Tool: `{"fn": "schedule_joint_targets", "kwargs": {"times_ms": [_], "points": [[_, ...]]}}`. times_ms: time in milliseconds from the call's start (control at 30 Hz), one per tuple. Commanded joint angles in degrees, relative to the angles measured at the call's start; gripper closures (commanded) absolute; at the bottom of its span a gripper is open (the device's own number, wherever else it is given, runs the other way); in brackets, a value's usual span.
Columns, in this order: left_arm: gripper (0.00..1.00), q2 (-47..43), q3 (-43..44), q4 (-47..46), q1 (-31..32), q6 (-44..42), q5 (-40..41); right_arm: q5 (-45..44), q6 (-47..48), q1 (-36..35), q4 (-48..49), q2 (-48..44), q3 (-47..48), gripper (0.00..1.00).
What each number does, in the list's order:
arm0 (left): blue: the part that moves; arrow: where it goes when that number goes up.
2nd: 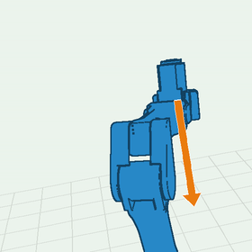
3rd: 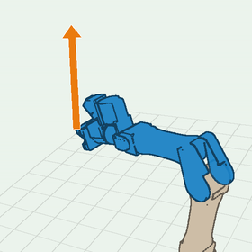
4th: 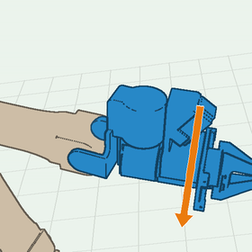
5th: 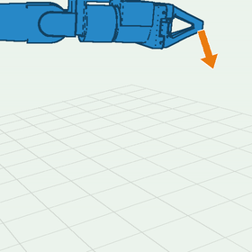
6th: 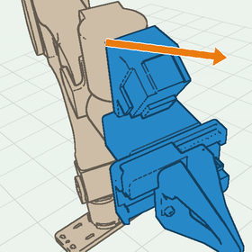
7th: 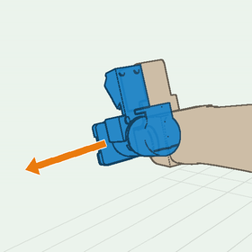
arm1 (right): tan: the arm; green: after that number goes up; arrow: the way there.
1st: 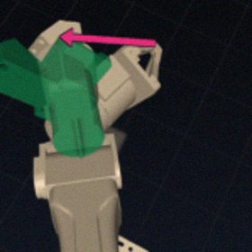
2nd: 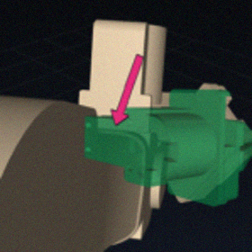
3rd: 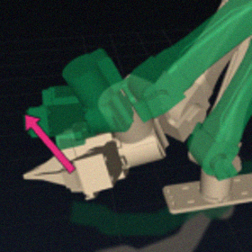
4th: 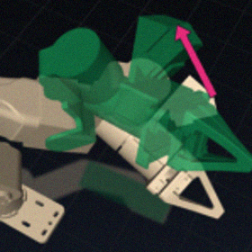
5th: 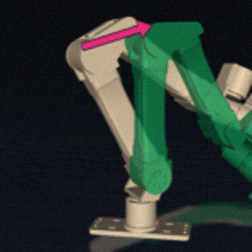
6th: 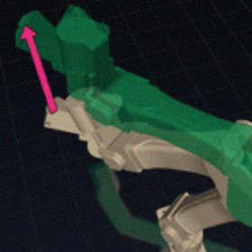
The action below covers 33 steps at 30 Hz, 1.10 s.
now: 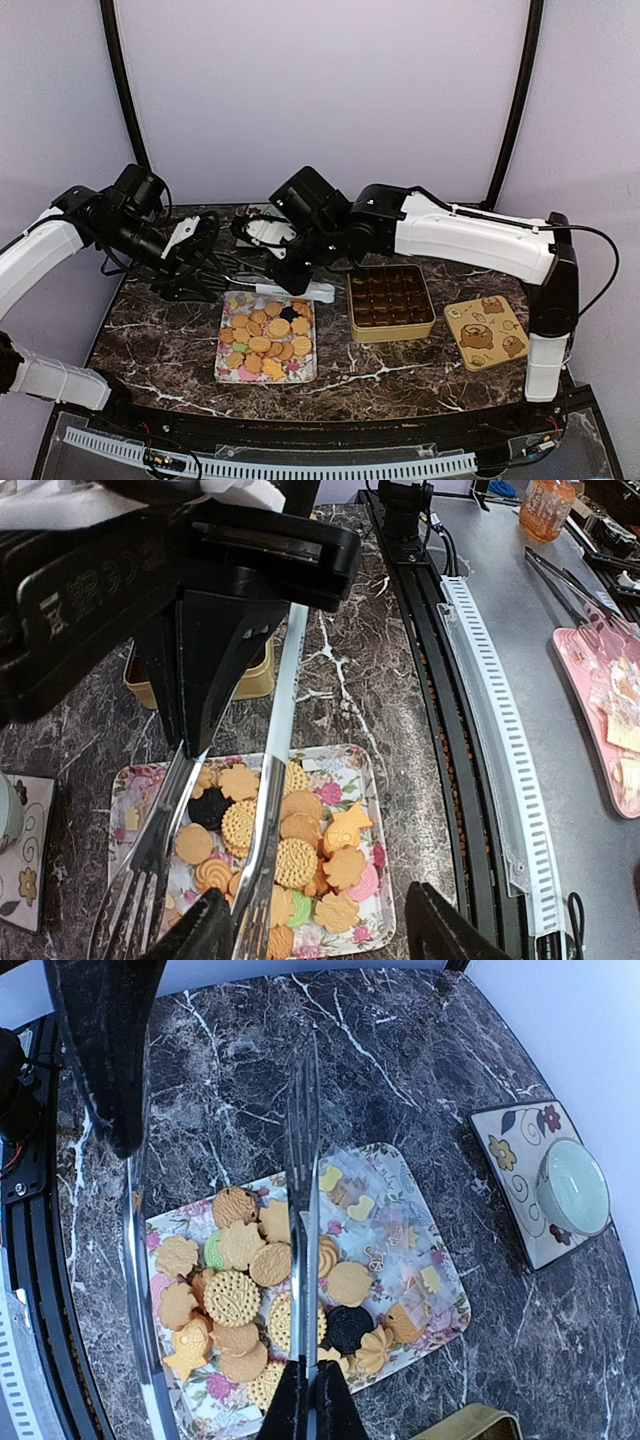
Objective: Pack the cookies
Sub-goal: Pass from the right arm to the left
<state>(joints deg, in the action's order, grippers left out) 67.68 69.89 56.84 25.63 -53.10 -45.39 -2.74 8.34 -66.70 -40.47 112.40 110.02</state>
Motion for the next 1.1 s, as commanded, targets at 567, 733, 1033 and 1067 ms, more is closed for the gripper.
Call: {"fn": "schedule_joint_targets", "kwargs": {"times_ms": [567,733,1033,1067], "points": [[0.29,-2.6,0.6,-2.5,0.5,-0.9,-0.2,1.5,0.9,-1.7,-0.1,1.2,4.4,1.0],[0.33,-1.3,-0.5,2.2,0.5,-2.2,1.1,1.7,1.0,-1.8,0.1,1.4,5.5,1.0],[0.59,0.2,-1.8,2.9,0.6,-3.6,4.8,2.1,0.9,-1.9,0.2,2.0,7.1,1.0],[0.64,0.6,-1.9,2.8,0.7,-3.5,4.8,2.1,0.8,-1.9,0.3,2.0,7.2,1.0]]}}
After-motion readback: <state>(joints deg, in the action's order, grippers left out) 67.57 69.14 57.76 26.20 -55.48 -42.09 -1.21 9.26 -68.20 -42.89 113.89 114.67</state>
